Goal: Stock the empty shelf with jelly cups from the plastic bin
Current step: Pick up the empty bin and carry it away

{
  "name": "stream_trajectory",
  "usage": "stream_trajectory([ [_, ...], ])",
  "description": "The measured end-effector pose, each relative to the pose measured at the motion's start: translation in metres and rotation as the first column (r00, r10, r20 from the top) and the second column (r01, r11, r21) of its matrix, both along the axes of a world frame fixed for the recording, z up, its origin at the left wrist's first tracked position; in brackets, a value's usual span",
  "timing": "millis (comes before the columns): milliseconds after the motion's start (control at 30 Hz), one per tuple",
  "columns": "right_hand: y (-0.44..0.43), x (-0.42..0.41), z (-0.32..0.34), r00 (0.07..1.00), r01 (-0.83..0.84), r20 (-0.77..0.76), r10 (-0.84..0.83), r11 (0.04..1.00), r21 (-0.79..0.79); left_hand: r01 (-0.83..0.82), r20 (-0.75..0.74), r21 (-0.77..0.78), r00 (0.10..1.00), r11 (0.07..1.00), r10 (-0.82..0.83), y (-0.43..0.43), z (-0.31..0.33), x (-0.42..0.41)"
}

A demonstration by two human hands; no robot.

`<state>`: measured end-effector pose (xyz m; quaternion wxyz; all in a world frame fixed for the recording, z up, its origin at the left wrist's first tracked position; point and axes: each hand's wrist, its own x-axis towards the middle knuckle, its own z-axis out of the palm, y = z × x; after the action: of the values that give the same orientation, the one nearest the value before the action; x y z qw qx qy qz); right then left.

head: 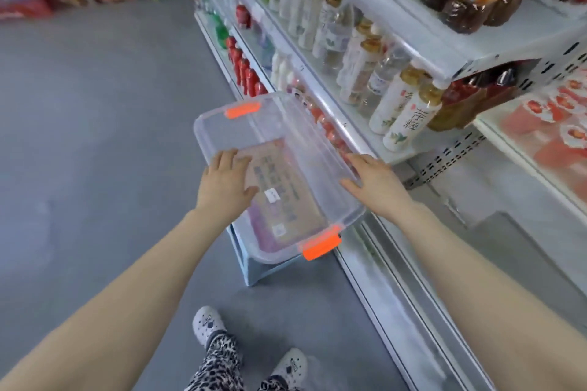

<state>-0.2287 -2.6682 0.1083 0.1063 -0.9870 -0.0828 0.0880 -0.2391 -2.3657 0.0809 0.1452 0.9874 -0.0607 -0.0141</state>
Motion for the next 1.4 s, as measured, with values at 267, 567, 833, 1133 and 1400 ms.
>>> stream_trajectory([
  [267, 0.055, 0.058, -0.037, 0.958, 0.226, -0.185, -0.217, 0.974, 0.028, -0.381, -0.449, -0.337, 0.869, 0.861, 0.209, 0.054, -0.039, 0.01],
  [567, 0.177, 0.097, -0.038, 0.949, 0.3, -0.161, -0.27, 0.933, 0.2, -0.581, -0.576, -0.542, 0.783, 0.607, 0.235, 0.19, -0.051, 0.03],
  [833, 0.371, 0.176, -0.038, 0.971, 0.168, -0.224, -0.087, 0.912, 0.374, -0.617, -0.469, -0.712, 0.774, 0.336, 0.426, 0.358, -0.021, 0.047],
  [1133, 0.584, 0.264, -0.067, 0.836, 0.086, -0.492, 0.243, 0.828, 0.554, -0.634, -0.43, -0.773, 0.493, -0.027, 0.756, 0.526, -0.022, 0.068],
  [1400, 0.808, 0.365, -0.061, 0.759, -0.119, -0.497, 0.421, 0.84, 0.529, -0.651, -0.418, -0.745, 0.281, -0.148, 0.864, 0.694, -0.021, 0.122],
])
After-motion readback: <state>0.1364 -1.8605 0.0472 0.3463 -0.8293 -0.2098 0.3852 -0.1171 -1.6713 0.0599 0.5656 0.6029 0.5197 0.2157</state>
